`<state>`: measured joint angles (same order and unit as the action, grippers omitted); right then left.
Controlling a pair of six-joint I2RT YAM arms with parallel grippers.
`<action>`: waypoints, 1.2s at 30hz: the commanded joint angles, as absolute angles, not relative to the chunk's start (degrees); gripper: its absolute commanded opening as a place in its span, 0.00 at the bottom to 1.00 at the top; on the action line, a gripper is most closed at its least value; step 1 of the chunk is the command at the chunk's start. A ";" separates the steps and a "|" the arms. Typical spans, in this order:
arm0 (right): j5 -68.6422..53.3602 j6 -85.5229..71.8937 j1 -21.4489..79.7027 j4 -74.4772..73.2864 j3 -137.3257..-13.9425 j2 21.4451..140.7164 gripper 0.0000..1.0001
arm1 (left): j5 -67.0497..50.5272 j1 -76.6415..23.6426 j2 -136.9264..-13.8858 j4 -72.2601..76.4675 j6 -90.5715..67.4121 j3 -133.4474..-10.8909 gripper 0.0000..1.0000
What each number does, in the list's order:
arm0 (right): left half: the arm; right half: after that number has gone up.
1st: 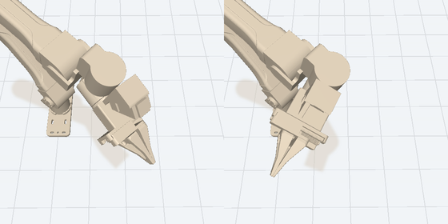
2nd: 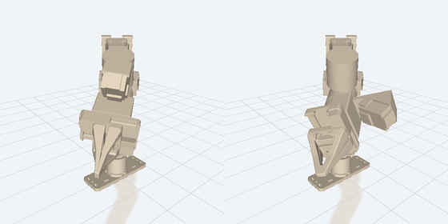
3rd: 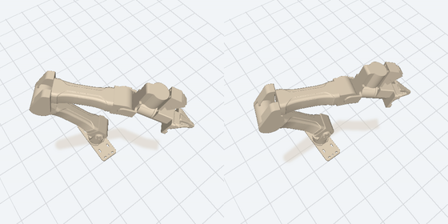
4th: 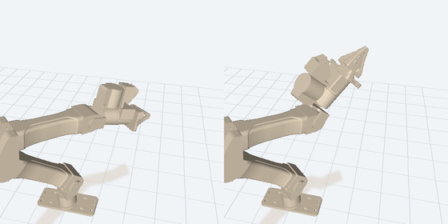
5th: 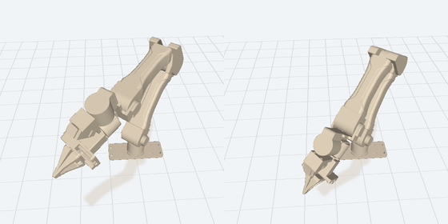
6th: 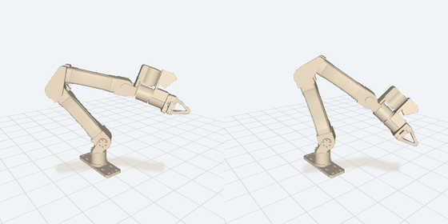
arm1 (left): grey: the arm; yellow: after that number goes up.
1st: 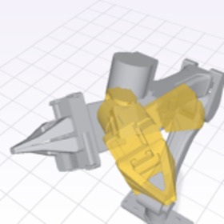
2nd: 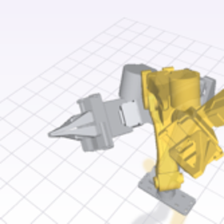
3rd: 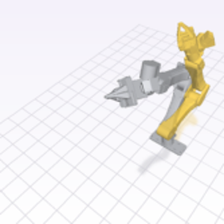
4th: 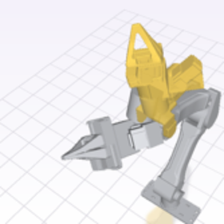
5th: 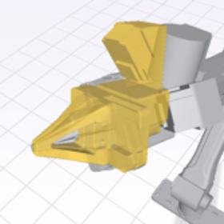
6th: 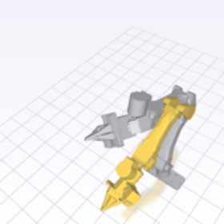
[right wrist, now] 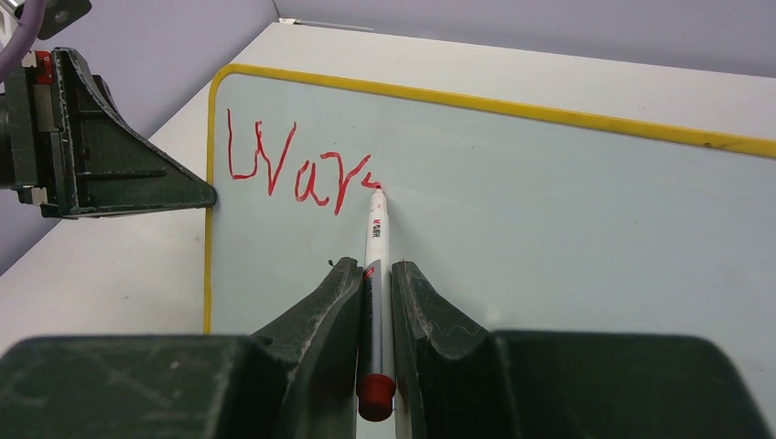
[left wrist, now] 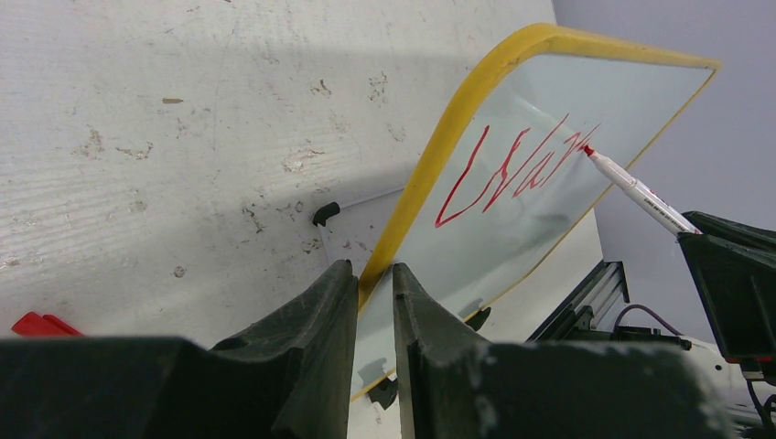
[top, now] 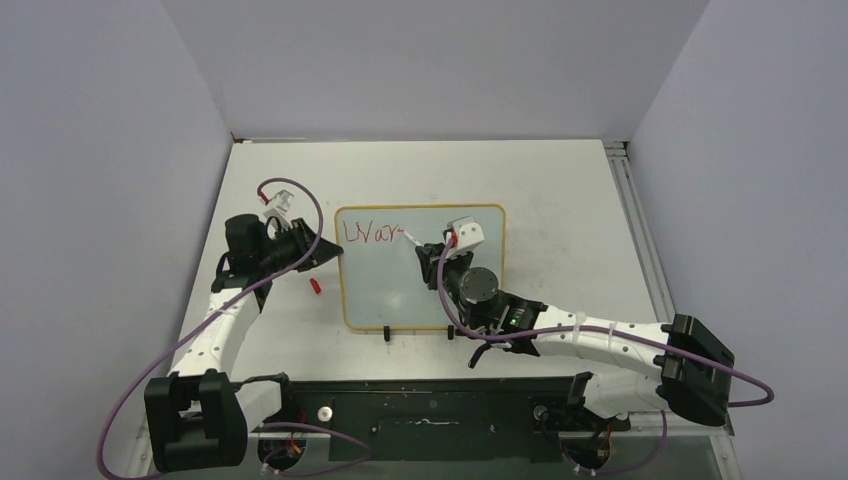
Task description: Write a sentence on the whiteboard
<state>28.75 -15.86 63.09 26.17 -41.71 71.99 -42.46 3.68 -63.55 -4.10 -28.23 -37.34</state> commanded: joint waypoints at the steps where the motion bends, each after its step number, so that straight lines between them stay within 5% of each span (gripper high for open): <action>1: 28.90 -16.78 63.19 25.97 -40.90 71.29 0.05 | -43.52 3.34 -62.76 -3.20 -27.66 -39.81 0.19; 36: 31.77 -15.50 62.97 29.62 -42.50 71.90 0.05 | -43.59 3.34 -62.93 -3.30 -27.57 -39.90 0.19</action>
<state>29.06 -16.84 63.83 27.07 -40.14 71.99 -42.24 3.68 -63.55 -4.10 -28.05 -37.34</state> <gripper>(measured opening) 0.153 0.193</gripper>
